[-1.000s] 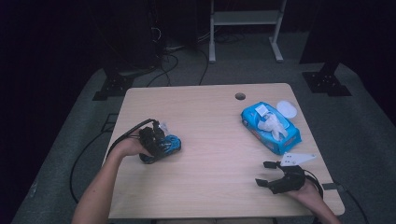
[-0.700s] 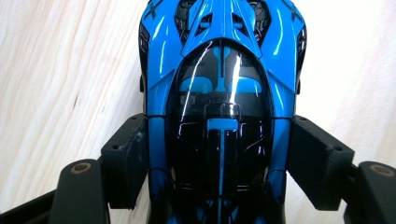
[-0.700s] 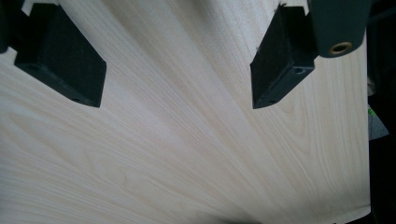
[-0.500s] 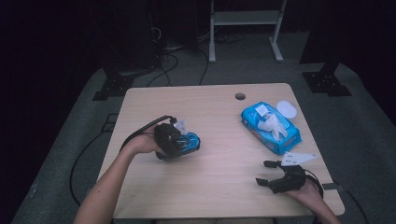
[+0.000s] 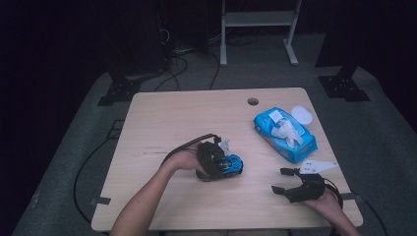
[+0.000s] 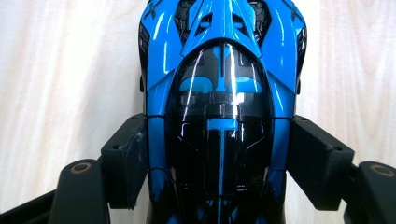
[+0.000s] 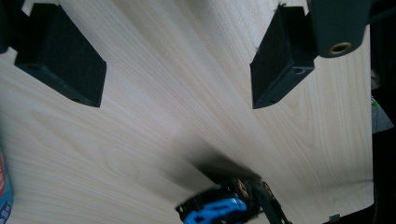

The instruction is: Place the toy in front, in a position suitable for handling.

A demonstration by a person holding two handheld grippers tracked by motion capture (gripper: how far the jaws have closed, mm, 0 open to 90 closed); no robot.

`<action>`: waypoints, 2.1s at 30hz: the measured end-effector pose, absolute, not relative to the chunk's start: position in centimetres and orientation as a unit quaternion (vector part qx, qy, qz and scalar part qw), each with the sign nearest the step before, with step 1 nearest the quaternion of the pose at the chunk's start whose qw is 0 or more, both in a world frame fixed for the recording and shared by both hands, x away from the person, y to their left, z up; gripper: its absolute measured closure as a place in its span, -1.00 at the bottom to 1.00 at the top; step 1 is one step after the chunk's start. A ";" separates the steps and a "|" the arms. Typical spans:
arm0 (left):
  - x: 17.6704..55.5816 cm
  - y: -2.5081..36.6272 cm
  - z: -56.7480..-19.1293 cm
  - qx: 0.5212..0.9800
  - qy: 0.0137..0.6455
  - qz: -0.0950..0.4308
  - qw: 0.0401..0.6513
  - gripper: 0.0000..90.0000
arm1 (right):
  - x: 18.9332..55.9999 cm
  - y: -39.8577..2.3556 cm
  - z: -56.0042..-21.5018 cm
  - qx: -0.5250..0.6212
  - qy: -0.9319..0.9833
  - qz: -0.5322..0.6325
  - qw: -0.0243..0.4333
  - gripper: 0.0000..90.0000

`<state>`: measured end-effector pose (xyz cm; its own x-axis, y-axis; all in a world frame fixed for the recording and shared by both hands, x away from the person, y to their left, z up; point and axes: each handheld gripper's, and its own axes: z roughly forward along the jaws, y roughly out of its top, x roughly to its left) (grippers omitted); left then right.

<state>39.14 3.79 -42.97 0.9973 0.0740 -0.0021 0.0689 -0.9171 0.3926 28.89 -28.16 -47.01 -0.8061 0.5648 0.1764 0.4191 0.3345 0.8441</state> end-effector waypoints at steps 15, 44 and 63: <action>39.2 4.3 -44.4 0.972 0.071 0.017 0.223 -0.58 | 29.1 -28.2 -47.0 0.306 0.813 0.490 0.071 -0.61; 35.4 13.9 -46.5 0.904 0.157 0.087 0.389 -0.81 | 39.4 -29.6 -40.5 0.382 0.793 0.404 0.249 -0.51; 34.7 14.8 -47.0 0.866 0.194 0.113 0.448 -0.81 | 40.7 -29.8 -38.7 0.411 0.778 0.409 0.242 0.83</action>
